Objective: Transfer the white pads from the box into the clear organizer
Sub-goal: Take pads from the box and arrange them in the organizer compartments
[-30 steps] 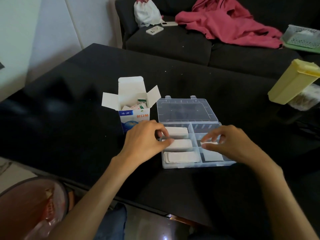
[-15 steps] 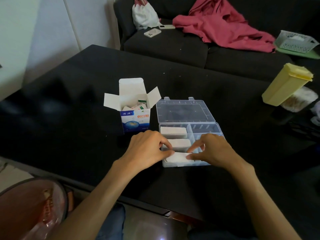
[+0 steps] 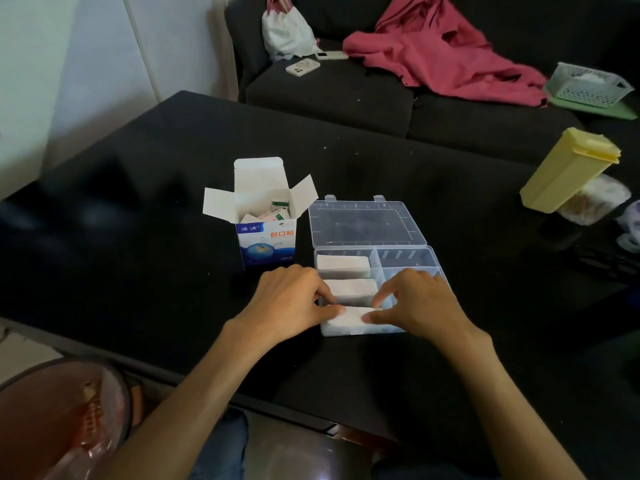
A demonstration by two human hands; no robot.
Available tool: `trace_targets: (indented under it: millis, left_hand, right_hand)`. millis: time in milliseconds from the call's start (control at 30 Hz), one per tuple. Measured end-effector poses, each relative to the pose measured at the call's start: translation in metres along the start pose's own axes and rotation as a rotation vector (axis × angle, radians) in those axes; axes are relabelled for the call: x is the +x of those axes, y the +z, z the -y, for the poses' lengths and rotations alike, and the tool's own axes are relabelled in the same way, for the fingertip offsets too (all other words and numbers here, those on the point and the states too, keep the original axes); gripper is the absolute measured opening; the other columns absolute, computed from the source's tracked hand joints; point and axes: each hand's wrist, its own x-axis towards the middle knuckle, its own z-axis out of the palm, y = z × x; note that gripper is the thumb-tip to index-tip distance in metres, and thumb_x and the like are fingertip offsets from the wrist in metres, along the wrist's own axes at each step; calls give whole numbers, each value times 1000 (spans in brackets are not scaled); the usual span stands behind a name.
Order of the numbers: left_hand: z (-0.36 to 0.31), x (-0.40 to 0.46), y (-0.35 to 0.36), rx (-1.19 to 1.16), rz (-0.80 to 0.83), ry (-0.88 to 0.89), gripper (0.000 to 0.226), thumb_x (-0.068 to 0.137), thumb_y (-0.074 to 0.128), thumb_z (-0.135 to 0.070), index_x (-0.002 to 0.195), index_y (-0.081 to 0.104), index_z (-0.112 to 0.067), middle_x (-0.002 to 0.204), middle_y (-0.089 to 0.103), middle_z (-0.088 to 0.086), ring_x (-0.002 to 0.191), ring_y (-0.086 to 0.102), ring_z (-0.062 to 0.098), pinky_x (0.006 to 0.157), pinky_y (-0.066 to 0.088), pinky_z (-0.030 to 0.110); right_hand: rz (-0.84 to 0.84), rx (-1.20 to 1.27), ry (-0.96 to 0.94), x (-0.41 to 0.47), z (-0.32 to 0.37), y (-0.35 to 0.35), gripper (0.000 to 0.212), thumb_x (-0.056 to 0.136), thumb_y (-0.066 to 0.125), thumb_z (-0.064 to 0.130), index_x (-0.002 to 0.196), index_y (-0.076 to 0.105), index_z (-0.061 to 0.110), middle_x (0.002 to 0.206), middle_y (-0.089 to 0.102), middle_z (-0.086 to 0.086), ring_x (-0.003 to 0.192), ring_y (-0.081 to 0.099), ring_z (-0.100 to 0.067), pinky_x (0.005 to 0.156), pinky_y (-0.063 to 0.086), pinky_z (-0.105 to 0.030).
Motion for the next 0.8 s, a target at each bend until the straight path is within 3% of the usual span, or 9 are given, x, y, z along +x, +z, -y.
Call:
trace_targets:
  millis: [133, 333, 567, 667, 800]
  left_hand:
    - [-2, -2, -2, 21, 45, -8, 35, 82, 59, -58, 108, 69, -36, 97, 65, -11, 81, 52, 6, 72, 44, 25]
    - [1, -2, -3, -2, 69, -14, 33, 81, 63, -53, 108, 69, -36, 111, 65, -11, 96, 56, 7, 84, 50, 30]
    - [4, -2, -9, -50, 20, -32, 24, 83, 62, -49, 98, 73, -34, 100, 68, -16, 86, 59, 3, 72, 49, 20]
    - [2, -4, -7, -40, 14, -25, 19, 84, 63, -45, 95, 74, -35, 99, 68, -16, 87, 59, 4, 75, 51, 24]
    - [0, -5, -6, -50, -6, -18, 17, 83, 65, -43, 95, 74, -34, 100, 68, -15, 86, 58, 4, 75, 50, 23]
  right_hand:
    - [2, 16, 13, 0, 5, -1, 30, 73, 70, 54, 92, 72, 31, 112, 63, 6, 105, 56, -14, 103, 39, -39]
    - [16, 75, 106, 2, -7, -12, 28, 75, 70, 50, 94, 74, 29, 103, 69, 4, 83, 58, -9, 85, 51, -32]
    - [59, 4, 150, 1, -1, -8, 31, 79, 69, 43, 97, 72, 18, 98, 68, -1, 81, 59, -12, 86, 50, -32]
    - [70, 6, 162, 3, 0, -5, 32, 80, 68, 42, 99, 71, 17, 98, 68, -1, 83, 60, -13, 90, 50, -35]
    - [64, 59, 188, 4, -6, -11, 33, 77, 69, 46, 97, 73, 20, 99, 70, 0, 83, 62, -14, 79, 52, -30]
